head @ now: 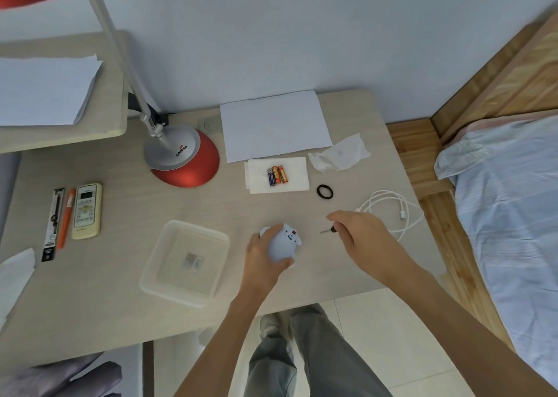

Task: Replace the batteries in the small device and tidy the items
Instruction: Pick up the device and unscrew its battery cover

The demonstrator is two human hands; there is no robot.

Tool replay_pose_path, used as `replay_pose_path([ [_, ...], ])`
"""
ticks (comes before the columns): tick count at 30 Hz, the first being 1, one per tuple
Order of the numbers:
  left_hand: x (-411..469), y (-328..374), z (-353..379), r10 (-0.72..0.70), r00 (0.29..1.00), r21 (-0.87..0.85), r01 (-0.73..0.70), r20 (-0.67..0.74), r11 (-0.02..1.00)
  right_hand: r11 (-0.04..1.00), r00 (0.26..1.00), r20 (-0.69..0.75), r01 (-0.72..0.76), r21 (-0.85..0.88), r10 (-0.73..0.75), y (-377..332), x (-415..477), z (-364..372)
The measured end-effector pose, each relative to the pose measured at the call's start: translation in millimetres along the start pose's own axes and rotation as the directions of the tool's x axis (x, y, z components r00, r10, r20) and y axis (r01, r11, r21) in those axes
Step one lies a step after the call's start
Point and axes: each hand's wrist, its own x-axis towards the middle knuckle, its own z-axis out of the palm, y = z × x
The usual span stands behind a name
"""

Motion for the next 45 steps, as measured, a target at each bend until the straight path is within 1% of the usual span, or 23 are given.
replay_pose_path([
  [2, 3.6, 3.0, 0.3, 0.014, 1.000, -0.055, -0.015, -0.015, 0.998, 1.000, 1.000, 0.009, 0.013, -0.021, -0.012, -2.3, -0.9, -3.3],
  [4, 6.8, 6.4, -0.1, 0.021, 1.000, -0.070, -0.022, -0.021, 0.997, 0.999, 0.999, 0.013, 0.034, -0.031, -0.034, -4.4, -0.1, -4.6],
  [9, 9.7, 4.3, -2.9, 0.062, 0.998, -0.021, -0.062, -0.021, 0.998, 0.996, 0.996, 0.010, 0.086, -0.002, -0.086, -14.3, 6.5, 0.9],
  [15, 11.5, 2.3, -9.6, 0.089, 0.995, 0.067, -0.092, 0.053, 0.994, 0.993, 0.994, 0.000, 0.110, -0.031, -0.110, -24.6, 20.6, 19.6],
  [19, 14.0, 4.6, -11.1, 0.091, 0.993, 0.105, -0.098, 0.070, 0.990, 0.994, 0.996, 0.023, 0.091, -0.066, -0.089, -26.7, 26.9, 27.6],
  [25, 17.9, 4.5, -14.3, 0.082, 0.991, 0.101, -0.092, 0.102, 0.991, 0.987, 0.994, 0.075, 0.086, -0.133, -0.077, -24.6, 29.4, 37.6],
  [30, 20.4, 6.2, -14.5, 0.072, 0.990, 0.103, -0.084, 0.123, 0.991, 0.985, 0.996, 0.074, 0.065, -0.162, -0.054, -24.0, 32.8, 40.1],
  [34, 21.0, 8.6, -12.5, 0.063, 0.990, 0.090, -0.075, 0.127, 0.993, 0.950, 0.988, 0.152, 0.055, -0.308, -0.008, -33.9, 38.1, 39.6],
  [36, 21.4, 10.7, -12.9, 0.053, 0.989, 0.081, -0.064, 0.136, 0.995, 0.932, 0.986, 0.164, 0.075, -0.355, -0.017, -37.6, 38.7, 39.9],
  [37, 21.9, 11.4, -13.4, 0.048, 0.989, 0.078, -0.059, 0.142, 0.995, 0.926, 0.985, 0.169, 0.092, -0.365, -0.031, -39.1, 38.8, 38.8],
  [40, 24.1, 11.1, -14.9, 0.050, 0.987, 0.065, -0.060, 0.151, 0.996, 0.939, 0.982, 0.179, 0.123, -0.321, -0.068, -38.0, 38.8, 36.3],
  [42, 25.3, 10.2, -16.4, 0.042, 0.987, 0.059, -0.052, 0.154, 0.997, 0.935, 0.982, 0.180, 0.120, -0.335, -0.061, -35.6, 39.1, 37.2],
  [45, 26.5, 10.8, -17.8, 0.048, 0.986, 0.055, -0.058, 0.162, 0.997, 0.914, 0.989, 0.146, 0.064, -0.402, -0.005, -33.7, 41.1, 39.3],
])
